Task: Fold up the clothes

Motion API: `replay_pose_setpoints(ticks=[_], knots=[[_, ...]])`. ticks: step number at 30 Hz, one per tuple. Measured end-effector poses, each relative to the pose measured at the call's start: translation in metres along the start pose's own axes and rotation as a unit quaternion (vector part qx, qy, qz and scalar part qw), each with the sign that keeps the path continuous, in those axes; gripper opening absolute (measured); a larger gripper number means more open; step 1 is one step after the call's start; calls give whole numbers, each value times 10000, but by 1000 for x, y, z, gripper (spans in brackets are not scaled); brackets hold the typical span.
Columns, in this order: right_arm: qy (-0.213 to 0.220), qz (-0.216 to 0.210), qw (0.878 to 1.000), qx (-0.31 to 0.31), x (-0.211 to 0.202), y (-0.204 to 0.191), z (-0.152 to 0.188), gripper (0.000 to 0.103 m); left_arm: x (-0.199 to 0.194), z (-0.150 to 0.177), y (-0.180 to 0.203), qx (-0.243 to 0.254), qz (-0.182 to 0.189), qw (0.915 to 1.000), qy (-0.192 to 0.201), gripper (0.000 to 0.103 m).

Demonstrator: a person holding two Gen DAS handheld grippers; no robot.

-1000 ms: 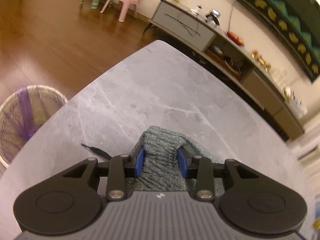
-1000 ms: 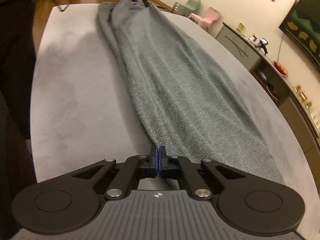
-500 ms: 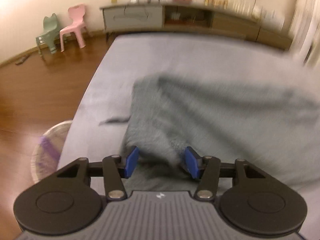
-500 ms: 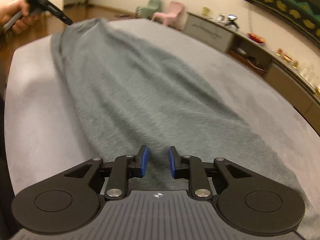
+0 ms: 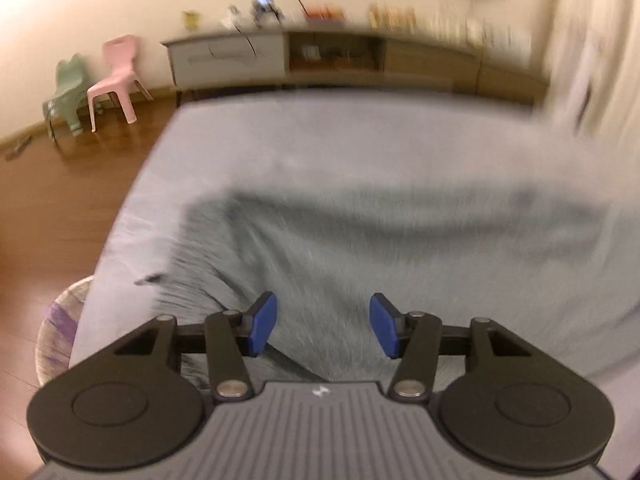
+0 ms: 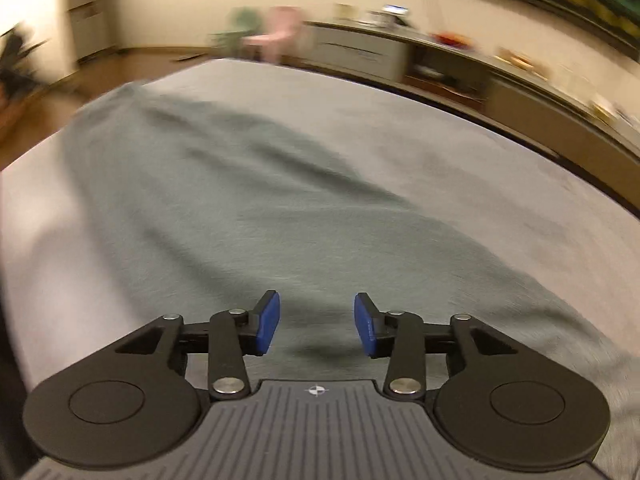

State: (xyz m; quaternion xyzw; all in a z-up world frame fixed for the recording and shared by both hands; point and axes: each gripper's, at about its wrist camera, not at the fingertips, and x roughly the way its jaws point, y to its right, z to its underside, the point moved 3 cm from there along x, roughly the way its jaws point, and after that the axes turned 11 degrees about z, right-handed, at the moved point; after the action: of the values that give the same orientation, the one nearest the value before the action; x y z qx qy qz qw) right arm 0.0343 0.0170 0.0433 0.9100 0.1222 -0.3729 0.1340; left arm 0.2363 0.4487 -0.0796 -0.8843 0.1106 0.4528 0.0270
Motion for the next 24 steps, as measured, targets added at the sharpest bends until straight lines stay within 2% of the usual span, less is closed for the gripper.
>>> replay_pose_setpoints(ticks=[2, 3, 4, 5, 6, 7, 9, 11, 12, 13, 14, 15, 17, 20, 21, 22, 24], knots=[[-358, 322, 9988, 5, 11, 12, 12, 44, 23, 3, -4, 150, -414, 9984, -347, 52], [-545, 433, 9976, -22, 15, 18, 19, 44, 28, 2, -10, 102, -552, 9976, -399, 55], [-681, 422, 9968, -16, 14, 24, 28, 49, 29, 1, -17, 1, -686, 9968, -412, 53], [-764, 494, 9959, 15, 8, 34, 35, 50, 30, 0, -22, -68, -871, 9950, -476, 34], [-827, 630, 9946, 26, 0, 43, 44, 51, 31, -2, -26, -136, -1055, 9929, -540, 25], [-890, 767, 9931, 37, -7, 53, 52, 59, 31, -4, -28, -169, -1194, 9910, -586, 25], [-1021, 1069, 9890, 102, -19, 69, 68, 59, 30, -14, -12, -81, -1375, 9893, -490, 26], [-1110, 1375, 9839, 258, -31, 85, 80, 59, 23, -31, 19, 133, -1302, 9913, -101, 31], [-1054, 1496, 9824, 376, -38, 90, 83, 59, 22, -41, 38, 211, -1105, 9936, 109, 34], [-944, 1607, 9809, 557, -46, 97, 85, 59, 26, -50, 62, 313, -704, 9966, 307, 36], [-877, 1698, 9787, 745, -51, 106, 86, 60, 35, -58, 87, 469, -286, 9976, 422, 42], [-810, 1788, 9761, 932, -56, 115, 87, 61, 47, -63, 109, 595, 48, 9972, 440, 49], [-757, 2001, 9684, 1281, -62, 135, 91, 61, 80, -73, 143, 738, 490, 9958, 219, 50], [-924, 2279, 9543, 1700, -59, 164, 106, 61, 122, -81, 158, 702, 399, 9967, -94, 50], [-1028, 2318, 9506, 1788, -58, 173, 115, 61, 130, -82, 154, 629, 327, 9974, -131, 58], [-1139, 2342, 9475, 1858, -55, 182, 125, 61, 135, -83, 149, 507, 293, 9982, -106, 61], [-1151, 2349, 9468, 1876, -48, 193, 138, 66, 142, -88, 137, 335, 202, 9992, -56, 65]])
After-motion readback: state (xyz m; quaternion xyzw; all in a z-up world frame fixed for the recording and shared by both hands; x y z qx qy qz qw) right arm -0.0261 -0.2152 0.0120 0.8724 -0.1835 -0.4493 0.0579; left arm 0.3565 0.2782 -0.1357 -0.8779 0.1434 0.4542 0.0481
